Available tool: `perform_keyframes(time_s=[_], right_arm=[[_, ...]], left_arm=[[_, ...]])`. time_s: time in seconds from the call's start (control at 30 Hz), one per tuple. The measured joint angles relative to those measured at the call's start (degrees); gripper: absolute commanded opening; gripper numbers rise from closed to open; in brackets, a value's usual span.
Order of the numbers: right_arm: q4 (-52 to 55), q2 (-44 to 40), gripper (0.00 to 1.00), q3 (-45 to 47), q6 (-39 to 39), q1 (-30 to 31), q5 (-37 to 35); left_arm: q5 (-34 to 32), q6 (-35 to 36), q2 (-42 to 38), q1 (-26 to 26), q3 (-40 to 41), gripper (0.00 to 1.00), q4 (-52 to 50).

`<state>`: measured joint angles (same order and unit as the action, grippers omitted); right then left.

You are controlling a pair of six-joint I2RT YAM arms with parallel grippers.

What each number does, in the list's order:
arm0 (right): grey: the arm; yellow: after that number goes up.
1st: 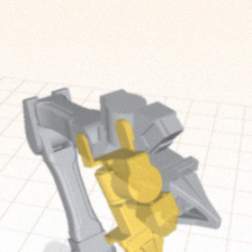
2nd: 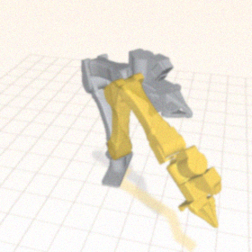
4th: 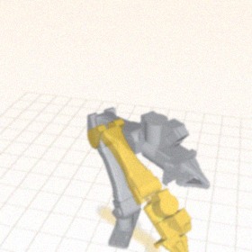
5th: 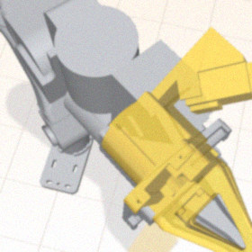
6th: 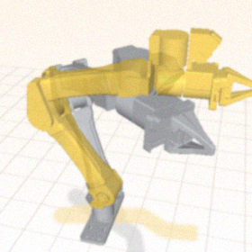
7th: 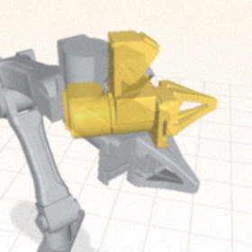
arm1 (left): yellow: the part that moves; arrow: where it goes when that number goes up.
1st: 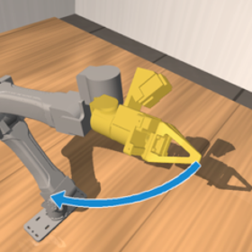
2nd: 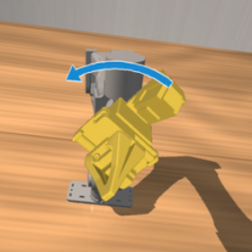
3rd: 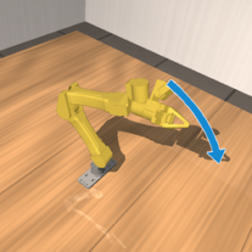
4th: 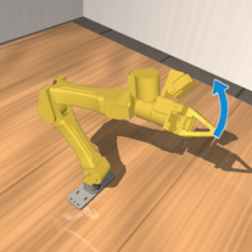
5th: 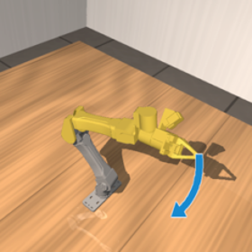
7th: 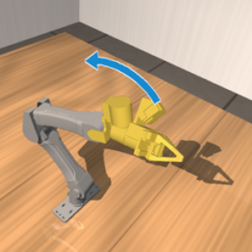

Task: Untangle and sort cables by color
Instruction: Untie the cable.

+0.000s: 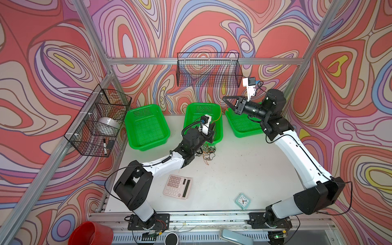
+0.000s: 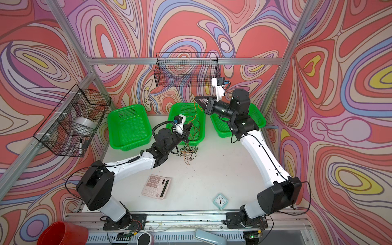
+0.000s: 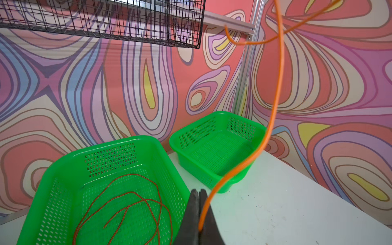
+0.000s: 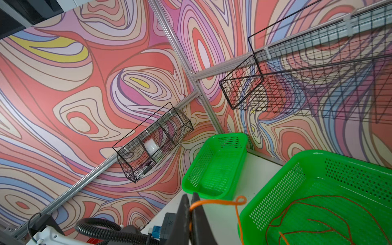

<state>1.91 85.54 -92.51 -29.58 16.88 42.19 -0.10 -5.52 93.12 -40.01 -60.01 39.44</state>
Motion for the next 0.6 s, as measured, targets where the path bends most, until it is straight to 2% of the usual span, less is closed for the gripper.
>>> perform_keyframes(time_s=[0.13,0.2,0.27,0.33,0.43,0.6], right_arm=[[-1.8,-4.1,0.01,6.0,1.9,0.0,-3.1],[-2.4,-6.9,0.14,10.4,3.0,-0.1,-6.0],[-3.2,-9.1,0.31,14.6,4.0,-0.6,-8.7],[-4.5,-10.5,0.4,18.3,5.7,-1.1,-10.9],[-6.6,-11.9,0.49,23.6,9.0,-1.5,-13.9],[-13.3,-12.8,0.56,35.9,13.2,-1.5,-17.4]], left_arm=[[1.1,0.8,-1.0,0.0,-0.1,0.0,-1.0],[1.6,1.1,-1.5,0.0,-0.4,0.0,-1.7],[2.0,1.7,-2.0,0.0,-1.2,0.0,-2.9],[2.1,2.3,-2.4,0.0,-2.2,0.0,-3.7],[2.0,3.5,-3.2,0.0,-4.0,0.0,-4.6],[1.5,6.2,-5.4,-0.7,-6.3,0.0,-5.7]])
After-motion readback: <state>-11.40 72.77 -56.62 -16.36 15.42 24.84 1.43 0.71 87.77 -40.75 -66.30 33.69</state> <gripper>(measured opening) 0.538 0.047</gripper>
